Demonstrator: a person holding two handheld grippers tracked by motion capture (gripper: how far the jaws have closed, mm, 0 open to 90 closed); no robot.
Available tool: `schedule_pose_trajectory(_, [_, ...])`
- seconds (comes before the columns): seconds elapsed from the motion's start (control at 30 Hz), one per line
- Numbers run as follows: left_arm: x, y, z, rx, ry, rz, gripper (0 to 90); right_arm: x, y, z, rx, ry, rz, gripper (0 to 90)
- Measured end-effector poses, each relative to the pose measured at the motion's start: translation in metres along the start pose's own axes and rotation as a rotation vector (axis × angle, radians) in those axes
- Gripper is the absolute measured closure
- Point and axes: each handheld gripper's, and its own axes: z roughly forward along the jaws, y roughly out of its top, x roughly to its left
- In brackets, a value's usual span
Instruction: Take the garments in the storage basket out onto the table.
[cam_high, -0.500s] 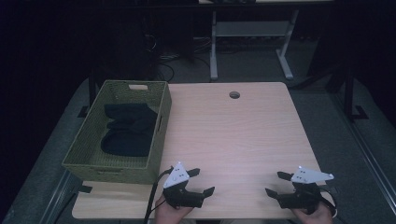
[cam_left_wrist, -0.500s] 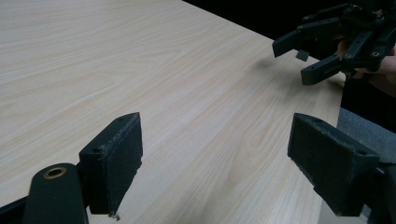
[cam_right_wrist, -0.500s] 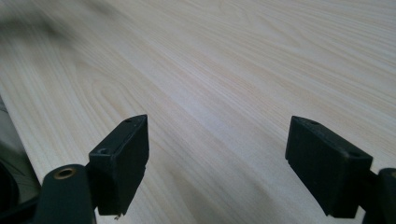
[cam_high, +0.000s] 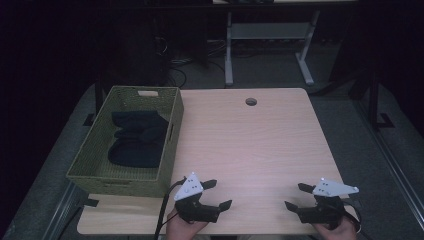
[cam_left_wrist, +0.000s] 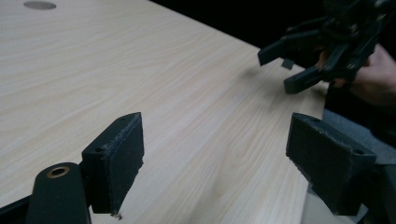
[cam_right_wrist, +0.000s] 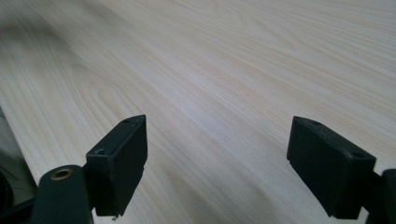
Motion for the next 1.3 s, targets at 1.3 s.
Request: schedule_pose_trajectory(1.3, [0.058, 0.095, -0.076, -0.071, 0.072, -0.045, 17.7, 0.002, 0.003, -0.001, -0.025, -0.019, 0.010, 18.6])
